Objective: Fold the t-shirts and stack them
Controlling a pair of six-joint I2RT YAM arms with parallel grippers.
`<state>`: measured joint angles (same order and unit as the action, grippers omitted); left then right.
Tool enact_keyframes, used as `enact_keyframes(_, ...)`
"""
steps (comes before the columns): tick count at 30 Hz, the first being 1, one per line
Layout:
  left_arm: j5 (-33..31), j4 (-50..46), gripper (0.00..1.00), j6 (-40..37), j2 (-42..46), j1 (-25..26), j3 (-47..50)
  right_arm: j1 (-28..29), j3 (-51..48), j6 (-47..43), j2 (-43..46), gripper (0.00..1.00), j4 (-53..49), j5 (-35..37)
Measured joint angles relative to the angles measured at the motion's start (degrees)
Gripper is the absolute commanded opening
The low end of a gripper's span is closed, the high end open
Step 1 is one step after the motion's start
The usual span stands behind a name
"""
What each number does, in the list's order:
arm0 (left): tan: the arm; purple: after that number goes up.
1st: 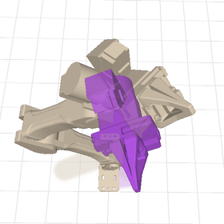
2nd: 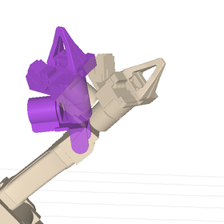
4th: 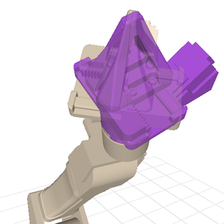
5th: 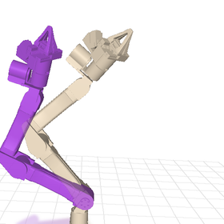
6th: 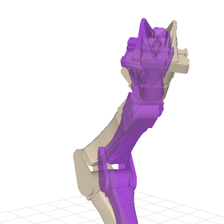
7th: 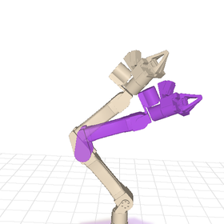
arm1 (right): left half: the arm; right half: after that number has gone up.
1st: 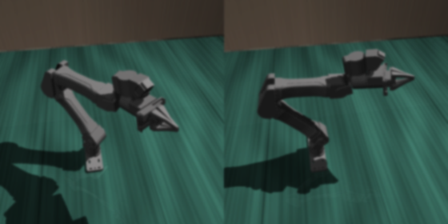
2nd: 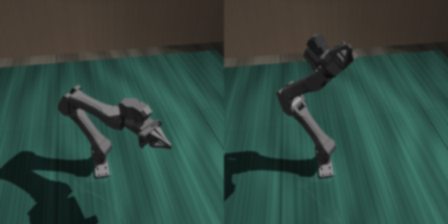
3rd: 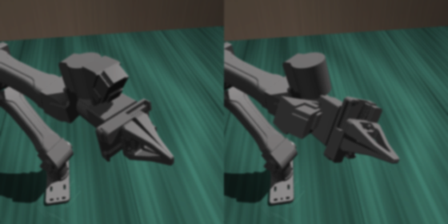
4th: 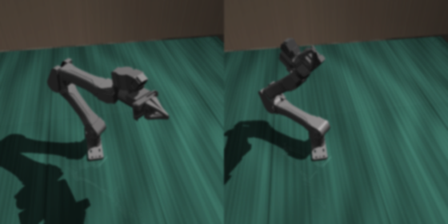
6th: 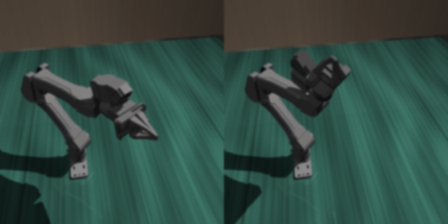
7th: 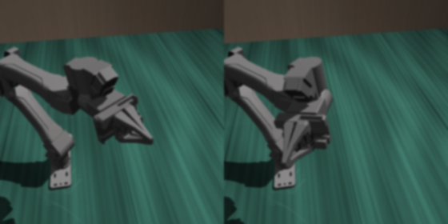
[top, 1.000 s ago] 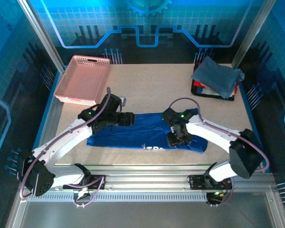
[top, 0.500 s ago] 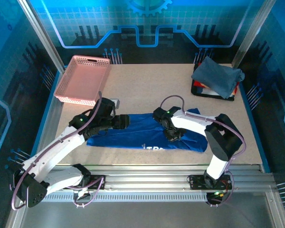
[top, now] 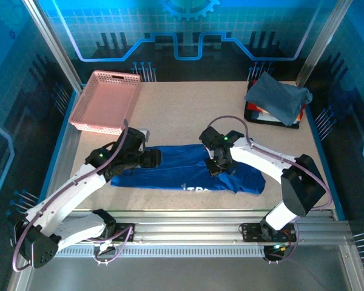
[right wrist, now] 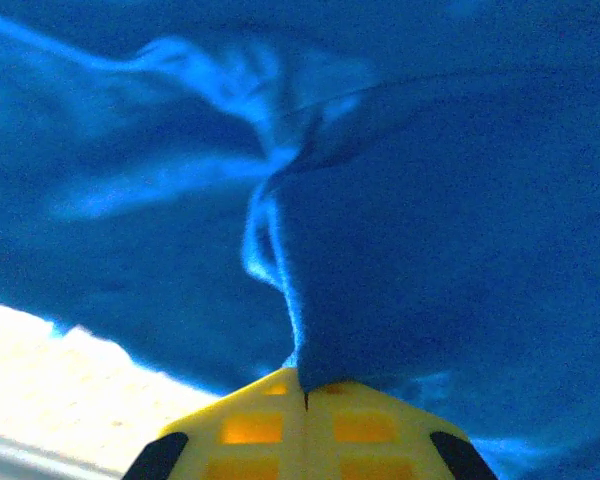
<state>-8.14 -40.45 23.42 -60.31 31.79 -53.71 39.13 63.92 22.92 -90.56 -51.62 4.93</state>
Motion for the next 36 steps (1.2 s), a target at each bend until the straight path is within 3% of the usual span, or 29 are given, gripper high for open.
enact_keyframes(3,0.02,0.02,0.75,0.0,0.0,0.0,0.33,-0.17,-2.32,-0.42,-0.13,0.01,1.75,-6.58)
enact_keyframes(5,0.04,0.02,0.75,0.0,0.0,0.0,0.42,-0.2,-3.13,-0.57,-0.92,0.18,2.21,-9.09)
enact_keyframes(7,0.07,0.04,0.75,0.02,-0.13,0.0,0.44,-0.22,-3.19,-0.44,-2.25,0.28,2.69,-10.47)
enact_keyframes(8,0.13,0.04,0.75,0.02,-0.26,0.0,0.44,-0.22,-3.19,-0.22,-2.73,0.41,3.04,-11.1)
enact_keyframes(13,0.55,0.11,0.75,0.26,-1.11,0.0,0.87,-1.51,-3.3,1.62,-0.11,0.56,3.82,-11.82)
enact_keyframes(16,1.73,0.46,0.75,0.7,-2.14,0.0,1.11,-5.49,-3.54,3.26,5.49,0.56,2.23,-10.54)
enact_keyframes(20,3.28,2.25,0.74,1.42,-5.55,0.79,1.16,-16.28,-6.29,6.01,12.87,0.51,-0.57,-7.5)
enact_keyframes(24,5.09,4.76,0.75,2.23,-9.29,2.82,1.16,-24.46,-13.57,7.3,14.49,0.48,-1.29,-6.91)
enact_keyframes(29,7.15,8.98,0.75,3.82,-12.79,5.31,2.05,-28.35,-21.11,8.09,12.48,0.48,1.51,-9.86)
enact_keyframes(36,7.82,12.04,0.75,6.29,-13.05,5.4,5.92,-29.99,-21.22,9.18,7.89,0.46,9.27,-13.22)
